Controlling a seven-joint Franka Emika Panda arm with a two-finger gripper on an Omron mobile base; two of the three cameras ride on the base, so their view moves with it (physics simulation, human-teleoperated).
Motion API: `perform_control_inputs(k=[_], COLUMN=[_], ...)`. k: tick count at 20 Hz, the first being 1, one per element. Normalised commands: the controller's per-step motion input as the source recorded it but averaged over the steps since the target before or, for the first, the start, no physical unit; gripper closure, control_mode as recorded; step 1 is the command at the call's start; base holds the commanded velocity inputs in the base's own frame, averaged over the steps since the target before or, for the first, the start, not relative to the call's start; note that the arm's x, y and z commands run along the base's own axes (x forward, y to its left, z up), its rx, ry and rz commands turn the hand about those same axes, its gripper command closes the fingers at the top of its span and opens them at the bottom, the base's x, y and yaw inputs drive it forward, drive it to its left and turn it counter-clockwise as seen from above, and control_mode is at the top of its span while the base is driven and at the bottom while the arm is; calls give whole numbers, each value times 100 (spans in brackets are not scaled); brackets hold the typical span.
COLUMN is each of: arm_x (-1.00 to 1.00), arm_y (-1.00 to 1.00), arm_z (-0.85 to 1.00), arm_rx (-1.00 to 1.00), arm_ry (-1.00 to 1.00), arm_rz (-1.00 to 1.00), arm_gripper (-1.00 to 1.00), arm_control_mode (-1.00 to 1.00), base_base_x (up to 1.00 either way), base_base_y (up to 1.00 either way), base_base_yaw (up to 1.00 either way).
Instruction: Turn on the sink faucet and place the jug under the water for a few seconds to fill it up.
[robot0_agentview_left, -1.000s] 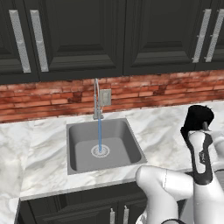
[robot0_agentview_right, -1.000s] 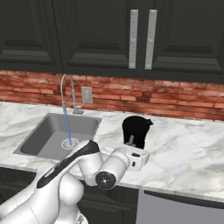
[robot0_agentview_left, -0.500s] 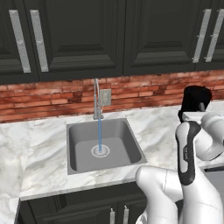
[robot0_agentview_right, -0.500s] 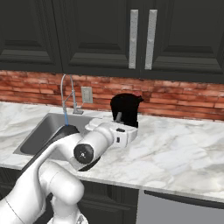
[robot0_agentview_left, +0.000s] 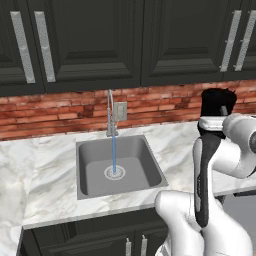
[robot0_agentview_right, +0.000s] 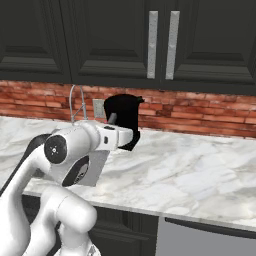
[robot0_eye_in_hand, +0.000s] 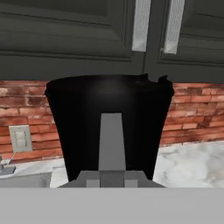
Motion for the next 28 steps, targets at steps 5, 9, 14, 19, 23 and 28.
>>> perform_control_inputs(k=[5, 9, 14, 19, 23, 28], arm_x=[-60, -63, -44, -34, -1, 16], arm_y=[100, 100, 100, 100, 100, 89], arm_z=[-6, -29, -36, -61, -56, -53], arm_rx=[0, 0, 0, 0, 0, 0], arm_ry=[10, 6, 5, -1, -7, -1], arm_rz=[-3, -7, -10, -10, -13, -7], arm_gripper=[100, 100, 100, 100, 100, 100], arm_control_mode=[-100, -100, -100, -100, -100, -100], base_base_x=[0, 0, 0, 0, 0, 0], base_base_y=[0, 0, 0, 0, 0, 0], base_base_yaw=[0, 0, 0, 0, 0, 0])
